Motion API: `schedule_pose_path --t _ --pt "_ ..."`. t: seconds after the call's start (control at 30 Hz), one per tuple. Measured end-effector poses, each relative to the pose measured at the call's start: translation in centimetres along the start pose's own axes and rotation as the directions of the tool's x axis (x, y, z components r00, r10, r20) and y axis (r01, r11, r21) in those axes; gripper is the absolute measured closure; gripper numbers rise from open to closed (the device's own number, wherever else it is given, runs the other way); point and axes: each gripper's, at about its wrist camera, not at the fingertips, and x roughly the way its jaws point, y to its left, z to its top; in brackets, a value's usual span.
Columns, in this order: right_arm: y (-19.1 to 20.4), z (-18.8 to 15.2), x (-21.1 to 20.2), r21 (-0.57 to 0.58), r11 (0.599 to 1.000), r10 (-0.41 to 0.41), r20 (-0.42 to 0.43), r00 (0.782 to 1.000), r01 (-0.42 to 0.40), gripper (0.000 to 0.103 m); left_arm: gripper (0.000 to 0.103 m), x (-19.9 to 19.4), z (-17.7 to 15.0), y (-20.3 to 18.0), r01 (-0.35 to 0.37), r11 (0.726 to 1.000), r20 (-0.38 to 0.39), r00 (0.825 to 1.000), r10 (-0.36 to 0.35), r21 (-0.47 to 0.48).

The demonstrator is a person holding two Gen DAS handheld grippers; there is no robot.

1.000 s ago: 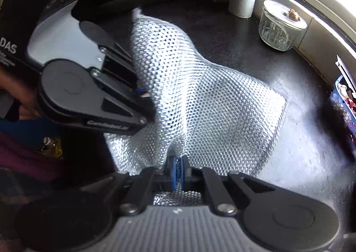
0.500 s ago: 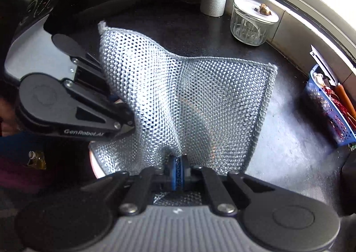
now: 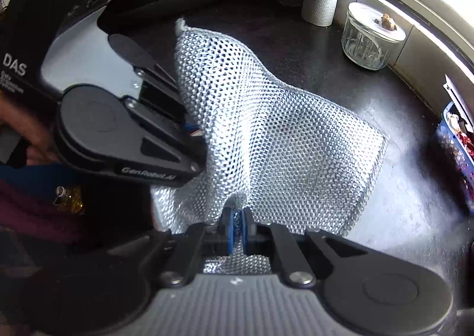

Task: Clean bowl
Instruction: 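Keep scrubbing the bowl with the mesh cloth in the right tool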

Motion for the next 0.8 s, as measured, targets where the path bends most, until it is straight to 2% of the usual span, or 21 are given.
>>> schedule_pose_path --t 0.27,0.37,0.7,0.8 --pt "0.6 0.4 0.1 -0.111 0.99 -0.084 0.051 0.995 0.089 0.084 0.094 0.1 0.0 0.0 0.004 1.0 0.0 1.0 -0.004 0.005" --pt "0.9 0.4 0.5 -0.133 0.988 -0.074 0.051 0.996 0.081 0.079 0.094 0.0 0.1 0.0 0.006 1.0 -0.001 1.0 -0.006 0.015" --pt "1.8 0.6 1.9 -0.206 0.977 -0.044 0.05 0.998 0.053 0.078 0.094 0.0 0.0 0.0 0.009 1.0 0.001 1.0 -0.009 0.014" --pt "0.6 0.7 2.1 -0.142 0.989 0.037 0.015 0.999 -0.035 0.081 0.094 0.0 0.0 0.0 0.007 1.0 0.003 1.0 -0.007 0.003"
